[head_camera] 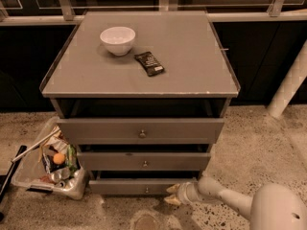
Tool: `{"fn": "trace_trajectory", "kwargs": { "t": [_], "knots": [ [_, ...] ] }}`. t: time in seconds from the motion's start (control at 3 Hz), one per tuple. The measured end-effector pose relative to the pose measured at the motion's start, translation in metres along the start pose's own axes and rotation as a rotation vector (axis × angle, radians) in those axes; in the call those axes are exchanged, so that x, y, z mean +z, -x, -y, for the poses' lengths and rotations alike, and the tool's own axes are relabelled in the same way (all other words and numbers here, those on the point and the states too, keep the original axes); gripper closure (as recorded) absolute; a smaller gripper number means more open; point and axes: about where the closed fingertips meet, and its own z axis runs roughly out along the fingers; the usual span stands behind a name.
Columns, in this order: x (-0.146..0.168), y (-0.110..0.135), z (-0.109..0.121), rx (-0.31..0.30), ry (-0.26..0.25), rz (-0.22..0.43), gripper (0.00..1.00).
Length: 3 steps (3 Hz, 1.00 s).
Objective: Close bottom drawer
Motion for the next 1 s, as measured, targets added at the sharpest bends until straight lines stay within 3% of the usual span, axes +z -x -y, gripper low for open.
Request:
{"fn": "trace_trajectory", "kwargs": {
  "t": [0.33,0.67,1.0],
  "knots": [
    [0.0000,0.0000,0.0000,0.000,0.000,0.000,0.08],
    [0.0000,0.0000,0.0000,0.000,0.000,0.000,0.00],
    [0.0001,0.0000,-0.0001,0.000,0.000,0.000,0.00]
  ]
}}
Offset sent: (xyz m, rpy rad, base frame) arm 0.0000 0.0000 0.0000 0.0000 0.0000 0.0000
